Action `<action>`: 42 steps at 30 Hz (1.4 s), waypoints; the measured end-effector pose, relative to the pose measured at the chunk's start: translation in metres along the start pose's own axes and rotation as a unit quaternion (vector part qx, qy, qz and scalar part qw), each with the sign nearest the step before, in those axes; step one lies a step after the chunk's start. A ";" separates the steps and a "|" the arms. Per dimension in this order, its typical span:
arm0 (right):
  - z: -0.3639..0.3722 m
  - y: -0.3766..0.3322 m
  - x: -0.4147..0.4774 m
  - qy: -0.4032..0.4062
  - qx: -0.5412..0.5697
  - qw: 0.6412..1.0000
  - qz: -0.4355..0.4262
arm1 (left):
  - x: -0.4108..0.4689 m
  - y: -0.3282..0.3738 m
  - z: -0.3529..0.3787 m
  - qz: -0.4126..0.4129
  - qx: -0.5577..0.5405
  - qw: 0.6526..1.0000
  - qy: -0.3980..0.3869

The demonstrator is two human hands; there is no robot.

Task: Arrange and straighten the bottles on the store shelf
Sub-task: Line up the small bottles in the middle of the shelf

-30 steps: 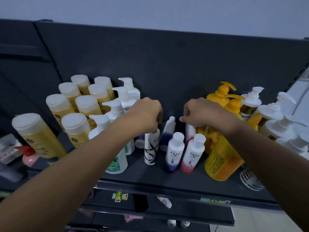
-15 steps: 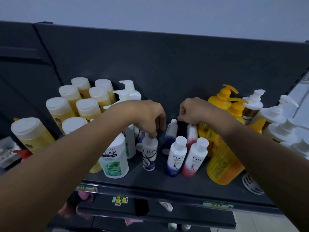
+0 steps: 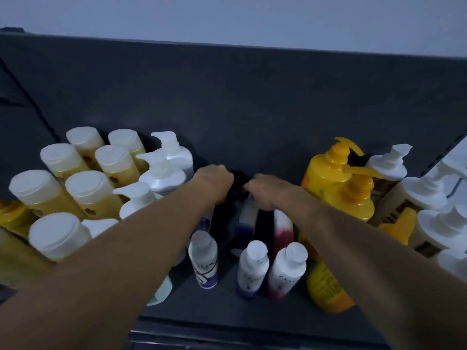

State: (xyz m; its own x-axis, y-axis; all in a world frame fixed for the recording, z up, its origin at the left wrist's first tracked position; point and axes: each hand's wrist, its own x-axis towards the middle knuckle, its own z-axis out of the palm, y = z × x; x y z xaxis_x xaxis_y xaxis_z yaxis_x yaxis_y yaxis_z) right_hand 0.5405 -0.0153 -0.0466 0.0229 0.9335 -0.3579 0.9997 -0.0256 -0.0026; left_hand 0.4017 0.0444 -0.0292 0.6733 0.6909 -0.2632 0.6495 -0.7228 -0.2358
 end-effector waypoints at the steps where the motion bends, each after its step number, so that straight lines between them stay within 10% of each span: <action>1: 0.003 0.001 0.005 -0.006 -0.012 1.000 -0.009 | 0.006 0.002 0.007 -0.002 -0.002 1.000 -0.011; 20: 0.024 -0.006 0.027 -0.079 0.098 0.990 0.063 | 0.033 -0.003 0.037 -0.058 -0.064 0.985 -0.147; 42: -0.019 -0.035 -0.065 0.276 0.138 0.949 0.063 | -0.066 -0.004 -0.051 -0.051 -0.102 0.991 0.074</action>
State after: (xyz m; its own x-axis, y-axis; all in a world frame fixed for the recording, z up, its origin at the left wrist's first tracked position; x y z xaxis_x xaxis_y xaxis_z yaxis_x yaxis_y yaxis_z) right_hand 0.5047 -0.0683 -0.0050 0.2205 0.9600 0.1727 0.9491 -0.1704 -0.2648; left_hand 0.3720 0.0024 0.0369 0.6348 0.7656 -0.1040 0.7647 -0.6418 -0.0570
